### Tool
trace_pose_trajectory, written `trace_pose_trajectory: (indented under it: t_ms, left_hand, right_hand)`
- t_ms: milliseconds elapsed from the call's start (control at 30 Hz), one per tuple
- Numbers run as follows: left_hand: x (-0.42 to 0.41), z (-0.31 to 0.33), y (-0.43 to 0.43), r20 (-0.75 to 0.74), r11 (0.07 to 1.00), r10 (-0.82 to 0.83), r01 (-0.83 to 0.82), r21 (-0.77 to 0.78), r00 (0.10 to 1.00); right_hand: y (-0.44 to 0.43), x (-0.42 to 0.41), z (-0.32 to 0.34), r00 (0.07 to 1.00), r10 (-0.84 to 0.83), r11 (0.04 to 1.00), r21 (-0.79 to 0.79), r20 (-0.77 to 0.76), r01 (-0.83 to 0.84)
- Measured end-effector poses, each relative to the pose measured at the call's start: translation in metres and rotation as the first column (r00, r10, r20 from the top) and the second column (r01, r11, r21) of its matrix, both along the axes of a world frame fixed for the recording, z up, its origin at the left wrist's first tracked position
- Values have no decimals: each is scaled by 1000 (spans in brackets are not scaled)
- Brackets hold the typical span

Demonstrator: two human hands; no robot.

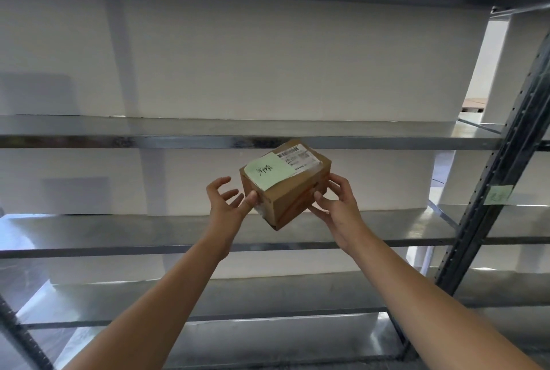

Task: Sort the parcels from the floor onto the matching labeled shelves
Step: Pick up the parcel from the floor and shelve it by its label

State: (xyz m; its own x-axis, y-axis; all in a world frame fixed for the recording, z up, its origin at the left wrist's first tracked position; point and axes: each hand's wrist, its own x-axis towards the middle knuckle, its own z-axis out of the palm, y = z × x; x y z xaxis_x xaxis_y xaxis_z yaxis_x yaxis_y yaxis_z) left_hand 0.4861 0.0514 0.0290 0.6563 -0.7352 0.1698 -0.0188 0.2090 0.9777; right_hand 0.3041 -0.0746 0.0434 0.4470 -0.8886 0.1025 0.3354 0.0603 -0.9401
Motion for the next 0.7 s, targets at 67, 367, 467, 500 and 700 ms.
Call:
trace_pose_trajectory:
  t_ms: [67, 367, 467, 500, 700]
  left_hand:
    - [0, -1, 0, -23, 999, 20, -21, -47, 1000]
    - [5, -5, 11, 40, 990, 136, -134, -45, 990]
    - [-1, -2, 13, 29, 988, 147, -145, -51, 989]
    - [-3, 0, 13, 44, 987, 154, -152, -52, 987]
    - [-22, 10, 13, 127, 977, 213, -212, -20, 969]
  right_hand:
    - [2, 4, -1, 1000, -29, 1000, 1, 4, 29]
    - [-3, 11, -4, 998, -16, 999, -42, -66, 13]
    - [-5, 11, -5, 997, 25, 999, -28, -68, -27]
    - [-6, 11, -5, 997, 42, 999, -15, -62, -43]
    - [-17, 7, -4, 988, 156, 986, 61, 7, -156]
